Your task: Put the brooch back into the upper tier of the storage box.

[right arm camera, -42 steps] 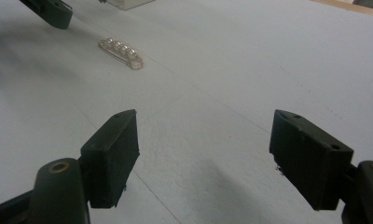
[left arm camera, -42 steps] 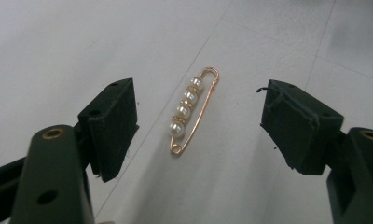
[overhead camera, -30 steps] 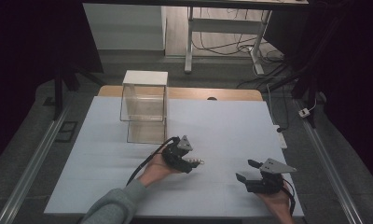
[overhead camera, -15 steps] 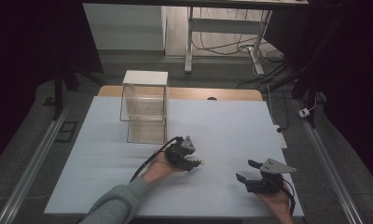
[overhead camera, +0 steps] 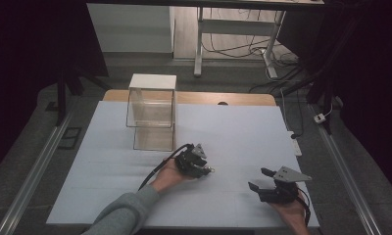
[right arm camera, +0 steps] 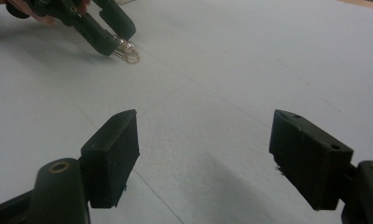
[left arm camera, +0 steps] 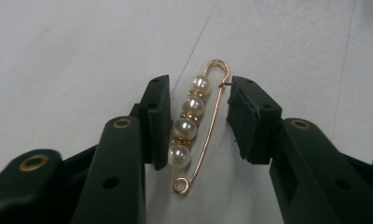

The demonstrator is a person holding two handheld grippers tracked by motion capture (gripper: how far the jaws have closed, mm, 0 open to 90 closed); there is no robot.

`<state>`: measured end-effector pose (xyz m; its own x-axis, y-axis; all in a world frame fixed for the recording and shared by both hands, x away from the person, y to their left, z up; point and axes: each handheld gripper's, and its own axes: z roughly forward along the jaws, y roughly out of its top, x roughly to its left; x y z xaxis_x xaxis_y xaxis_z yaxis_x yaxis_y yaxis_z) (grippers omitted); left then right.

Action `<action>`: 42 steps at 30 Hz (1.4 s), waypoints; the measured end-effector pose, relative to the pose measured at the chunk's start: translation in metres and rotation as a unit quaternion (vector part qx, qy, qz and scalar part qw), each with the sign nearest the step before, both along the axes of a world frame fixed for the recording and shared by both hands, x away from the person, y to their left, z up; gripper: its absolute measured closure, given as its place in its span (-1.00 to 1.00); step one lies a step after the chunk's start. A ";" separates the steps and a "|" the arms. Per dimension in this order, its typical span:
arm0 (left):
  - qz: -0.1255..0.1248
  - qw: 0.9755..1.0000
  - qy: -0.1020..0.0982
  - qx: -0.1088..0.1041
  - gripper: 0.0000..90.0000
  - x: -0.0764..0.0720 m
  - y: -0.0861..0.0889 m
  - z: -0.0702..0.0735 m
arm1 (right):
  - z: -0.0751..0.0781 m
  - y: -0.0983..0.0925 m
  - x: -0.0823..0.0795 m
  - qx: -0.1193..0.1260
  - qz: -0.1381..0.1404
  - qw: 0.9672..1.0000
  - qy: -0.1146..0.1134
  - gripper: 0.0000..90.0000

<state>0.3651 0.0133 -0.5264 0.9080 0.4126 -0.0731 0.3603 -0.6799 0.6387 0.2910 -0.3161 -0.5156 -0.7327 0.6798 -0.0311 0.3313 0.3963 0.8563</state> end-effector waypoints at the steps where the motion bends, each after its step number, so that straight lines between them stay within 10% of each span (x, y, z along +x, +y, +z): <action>1: 0.000 1.000 -0.001 0.001 0.35 0.000 0.000 0.000 | 0.000 0.000 0.000 0.000 0.000 1.000 0.000 -0.47; 18: -0.013 0.999 -0.032 0.018 0.77 -0.004 -0.001 0.001 | 0.001 -0.001 -0.001 -0.004 0.000 1.000 0.001 -0.47; 42: -0.006 0.998 -0.046 -0.048 0.77 -0.011 0.018 0.040 | 0.001 -0.002 -0.001 -0.002 -0.002 1.000 -0.003 -0.47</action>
<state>0.3539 0.0315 -0.4863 0.9179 0.3960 -0.0272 0.2883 -0.6180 0.7314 0.2902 -0.3177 -0.5148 -0.7300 0.6824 -0.0376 0.3284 0.3984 0.8564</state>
